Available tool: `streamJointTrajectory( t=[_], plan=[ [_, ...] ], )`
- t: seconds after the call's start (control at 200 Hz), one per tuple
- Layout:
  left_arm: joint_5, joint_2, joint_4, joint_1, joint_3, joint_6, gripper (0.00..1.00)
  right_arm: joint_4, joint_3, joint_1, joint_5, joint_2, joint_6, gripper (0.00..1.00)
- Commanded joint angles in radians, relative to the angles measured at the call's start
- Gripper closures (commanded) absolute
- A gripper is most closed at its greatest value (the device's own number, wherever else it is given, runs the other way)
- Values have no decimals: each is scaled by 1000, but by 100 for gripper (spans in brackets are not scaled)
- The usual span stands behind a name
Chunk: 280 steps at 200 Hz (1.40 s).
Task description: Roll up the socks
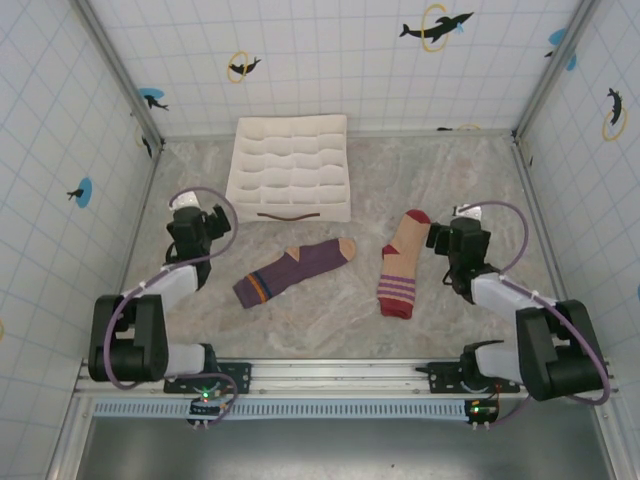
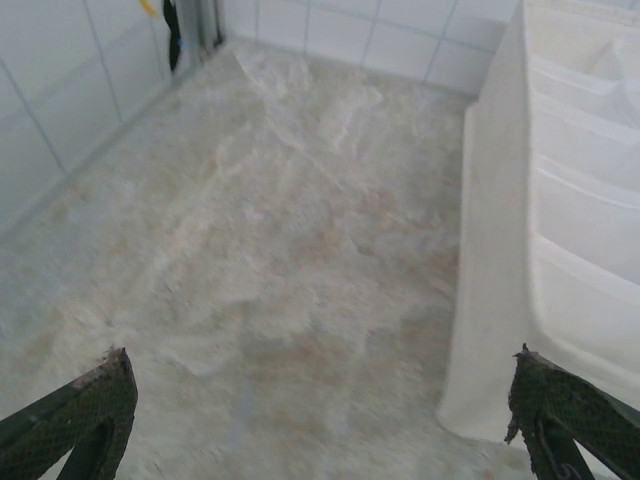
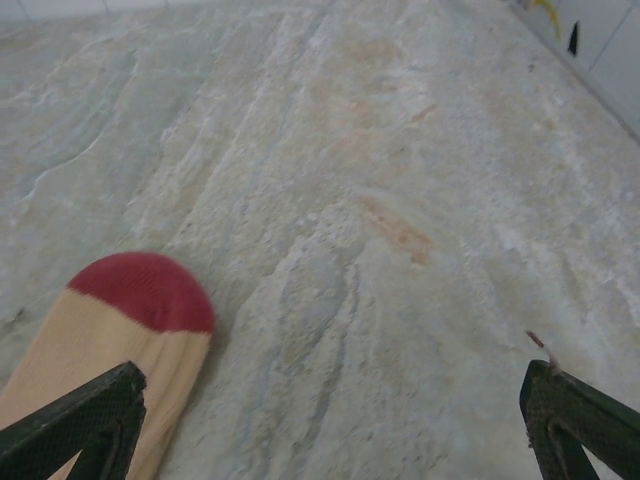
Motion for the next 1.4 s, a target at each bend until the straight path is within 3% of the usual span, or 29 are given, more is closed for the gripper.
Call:
streamJointTrajectory(
  t=[0.0,0.205,0.355,0.495,0.626,0.776,1.026,1.281,1.396],
  plan=[
    [62,-44,-447,-44,106,-146,2,-328,85,52,1,-57,122,1],
    [185,-74,-753,-198,235,-293,2,-617,161,125,-214,-107,316,1],
    [225,-120,-809,-338,232,-390,2,-768,147,217,-273,-151,372,1],
    [250,-157,-815,-465,222,-467,2,-825,77,289,-252,-252,458,1],
    [269,-172,-808,-541,227,-549,2,-754,-40,297,-380,-371,548,1],
    [281,-142,-760,-624,244,-599,2,-702,-131,319,-431,-433,605,1],
    [377,-33,-703,-703,319,-636,2,-580,-240,407,-450,-506,735,0],
    [453,8,-542,-760,247,-744,3,-484,-292,490,-401,-527,862,1],
    [483,32,-526,-769,228,-777,3,-393,-309,507,-439,-486,899,1]
  ],
)
